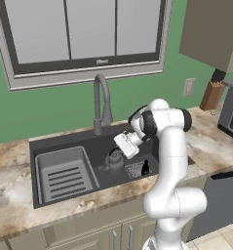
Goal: Open the cabinet, pick the kettle from the cabinet, and place it in the sink.
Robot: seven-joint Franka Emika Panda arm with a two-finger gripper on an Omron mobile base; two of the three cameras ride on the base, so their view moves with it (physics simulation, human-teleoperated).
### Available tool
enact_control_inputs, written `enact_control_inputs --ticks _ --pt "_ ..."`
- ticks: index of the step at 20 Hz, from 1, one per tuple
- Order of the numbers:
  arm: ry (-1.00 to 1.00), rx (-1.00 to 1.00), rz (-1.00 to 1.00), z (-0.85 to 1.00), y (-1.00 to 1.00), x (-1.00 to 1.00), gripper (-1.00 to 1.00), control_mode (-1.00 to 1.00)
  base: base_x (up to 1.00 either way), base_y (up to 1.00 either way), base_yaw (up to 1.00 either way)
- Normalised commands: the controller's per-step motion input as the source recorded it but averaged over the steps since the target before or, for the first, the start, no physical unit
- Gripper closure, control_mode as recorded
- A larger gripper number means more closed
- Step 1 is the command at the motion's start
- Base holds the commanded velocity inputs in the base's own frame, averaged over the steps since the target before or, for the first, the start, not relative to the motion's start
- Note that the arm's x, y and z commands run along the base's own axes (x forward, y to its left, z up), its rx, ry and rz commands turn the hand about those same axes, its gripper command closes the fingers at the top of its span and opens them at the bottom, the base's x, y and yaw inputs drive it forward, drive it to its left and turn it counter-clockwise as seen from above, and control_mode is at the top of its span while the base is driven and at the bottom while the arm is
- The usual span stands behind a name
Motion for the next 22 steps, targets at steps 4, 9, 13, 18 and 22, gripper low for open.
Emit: enact_control_inputs --ticks 4,9,13,18,22 --pt "0.02 0.00 0.00 -0.35 0.03 0.18 1.00 -1.00 0.00 0.00 0.00" --pt "0.04 0.00 0.00 -0.35 0.06 0.18 1.00 -1.00 0.00 0.00 0.00" --pt "0.03 0.00 0.00 -0.30 0.09 0.25 1.00 -1.00 0.00 0.00 0.00" --pt "0.01 0.00 -0.01 -0.25 0.09 0.27 1.00 -1.00 0.00 0.00 0.00" --pt "0.04 0.00 -0.01 -0.28 0.07 0.24 1.00 -1.00 0.00 0.00 0.00"
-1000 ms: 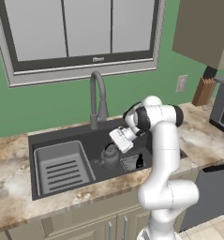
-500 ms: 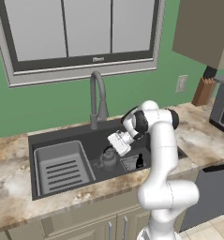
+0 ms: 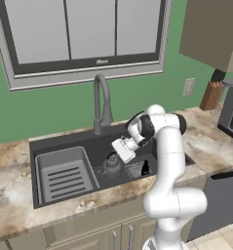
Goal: Open the cabinet, pick the kettle from the cabinet, and place it in the sink.
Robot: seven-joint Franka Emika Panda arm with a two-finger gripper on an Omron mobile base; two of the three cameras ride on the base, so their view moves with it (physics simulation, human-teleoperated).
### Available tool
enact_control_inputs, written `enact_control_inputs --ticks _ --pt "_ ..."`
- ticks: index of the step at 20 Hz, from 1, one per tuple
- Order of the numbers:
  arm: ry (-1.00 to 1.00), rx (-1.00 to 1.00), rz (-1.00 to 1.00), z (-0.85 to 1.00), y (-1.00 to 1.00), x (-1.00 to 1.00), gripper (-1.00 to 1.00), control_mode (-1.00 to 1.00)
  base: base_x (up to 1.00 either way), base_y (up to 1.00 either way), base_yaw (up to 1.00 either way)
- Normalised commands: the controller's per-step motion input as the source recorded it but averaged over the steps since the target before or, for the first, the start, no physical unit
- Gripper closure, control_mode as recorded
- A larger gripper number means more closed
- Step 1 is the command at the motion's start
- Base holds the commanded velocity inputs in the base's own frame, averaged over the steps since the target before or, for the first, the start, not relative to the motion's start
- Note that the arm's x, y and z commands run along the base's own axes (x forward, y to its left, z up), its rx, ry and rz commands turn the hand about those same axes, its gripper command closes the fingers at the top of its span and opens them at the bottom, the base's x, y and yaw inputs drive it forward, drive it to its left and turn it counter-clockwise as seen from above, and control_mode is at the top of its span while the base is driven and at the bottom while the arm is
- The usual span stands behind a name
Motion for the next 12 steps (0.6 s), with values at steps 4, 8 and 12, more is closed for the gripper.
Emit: enact_control_inputs --ticks 4,8,12 --pt "0.08 0.00 -0.04 -0.35 0.08 0.19 1.00 -1.00 0.00 0.00 0.00" --pt "0.12 0.00 -0.03 -0.35 0.02 0.19 1.00 -1.00 0.00 0.00 0.00" --pt "0.10 -0.01 0.00 -0.34 -0.01 0.16 1.00 -1.00 0.00 0.00 0.00"
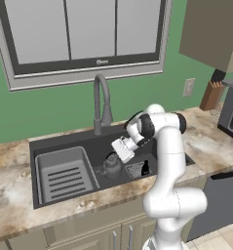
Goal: Open the cabinet, pick the kettle from the cabinet, and place it in the sink.
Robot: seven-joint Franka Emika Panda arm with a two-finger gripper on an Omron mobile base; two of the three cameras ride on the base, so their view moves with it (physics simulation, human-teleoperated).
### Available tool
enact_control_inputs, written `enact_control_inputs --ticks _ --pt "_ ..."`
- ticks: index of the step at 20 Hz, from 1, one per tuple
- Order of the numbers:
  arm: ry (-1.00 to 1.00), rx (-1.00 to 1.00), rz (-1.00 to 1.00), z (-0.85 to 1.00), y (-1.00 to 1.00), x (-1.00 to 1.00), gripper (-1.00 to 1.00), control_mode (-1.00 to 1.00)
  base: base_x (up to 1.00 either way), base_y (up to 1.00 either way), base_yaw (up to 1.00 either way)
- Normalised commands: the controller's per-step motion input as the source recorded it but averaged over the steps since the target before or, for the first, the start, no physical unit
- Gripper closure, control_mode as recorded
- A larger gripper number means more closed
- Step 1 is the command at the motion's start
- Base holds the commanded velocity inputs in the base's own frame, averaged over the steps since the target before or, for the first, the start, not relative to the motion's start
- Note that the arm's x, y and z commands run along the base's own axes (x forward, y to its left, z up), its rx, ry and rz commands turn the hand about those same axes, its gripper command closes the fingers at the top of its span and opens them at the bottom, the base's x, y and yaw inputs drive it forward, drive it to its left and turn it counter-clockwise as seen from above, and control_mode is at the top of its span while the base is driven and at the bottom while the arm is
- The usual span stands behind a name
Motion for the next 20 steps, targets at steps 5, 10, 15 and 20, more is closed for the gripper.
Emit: enact_control_inputs --ticks 5,10,15,20 --pt "0.08 -0.03 0.00 -0.33 -0.06 0.11 1.00 -1.00 0.00 0.00 0.00" --pt "0.06 -0.01 0.00 -0.31 -0.14 0.08 -1.00 -1.00 0.00 0.00 0.00" --pt "0.06 0.00 0.00 -0.23 -0.27 0.09 -1.00 -1.00 0.00 0.00 0.00" --pt "0.01 0.00 0.00 -0.18 -0.28 0.08 -1.00 -1.00 0.00 0.00 0.00"
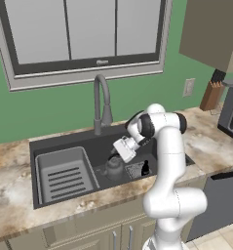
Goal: Open the cabinet, pick the kettle from the cabinet, and place it in the sink.
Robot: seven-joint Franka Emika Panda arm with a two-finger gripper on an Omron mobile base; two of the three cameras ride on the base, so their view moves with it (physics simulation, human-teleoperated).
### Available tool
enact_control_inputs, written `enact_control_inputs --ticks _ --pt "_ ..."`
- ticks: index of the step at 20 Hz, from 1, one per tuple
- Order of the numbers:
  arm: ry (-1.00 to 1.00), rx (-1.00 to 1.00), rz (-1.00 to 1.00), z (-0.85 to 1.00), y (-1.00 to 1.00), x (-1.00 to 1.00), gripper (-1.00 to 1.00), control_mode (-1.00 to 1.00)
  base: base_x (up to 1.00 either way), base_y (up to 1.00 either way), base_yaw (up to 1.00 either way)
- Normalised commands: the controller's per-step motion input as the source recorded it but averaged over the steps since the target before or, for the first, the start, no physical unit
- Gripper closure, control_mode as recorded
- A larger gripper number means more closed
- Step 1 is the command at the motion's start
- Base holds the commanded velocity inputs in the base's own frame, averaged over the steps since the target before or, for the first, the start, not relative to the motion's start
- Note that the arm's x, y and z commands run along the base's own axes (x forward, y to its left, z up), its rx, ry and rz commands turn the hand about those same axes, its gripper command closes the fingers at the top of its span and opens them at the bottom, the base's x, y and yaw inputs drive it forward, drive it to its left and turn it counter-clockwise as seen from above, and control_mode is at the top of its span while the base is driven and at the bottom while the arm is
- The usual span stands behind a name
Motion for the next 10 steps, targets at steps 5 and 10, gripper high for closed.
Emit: enact_control_inputs --ticks 5,10 --pt "0.01 0.00 0.00 -0.14 -0.25 0.12 -1.00 -1.00 0.00 0.00 0.00" --pt "0.02 0.00 0.00 -0.11 -0.23 0.13 -1.00 -1.00 0.00 0.00 0.00"
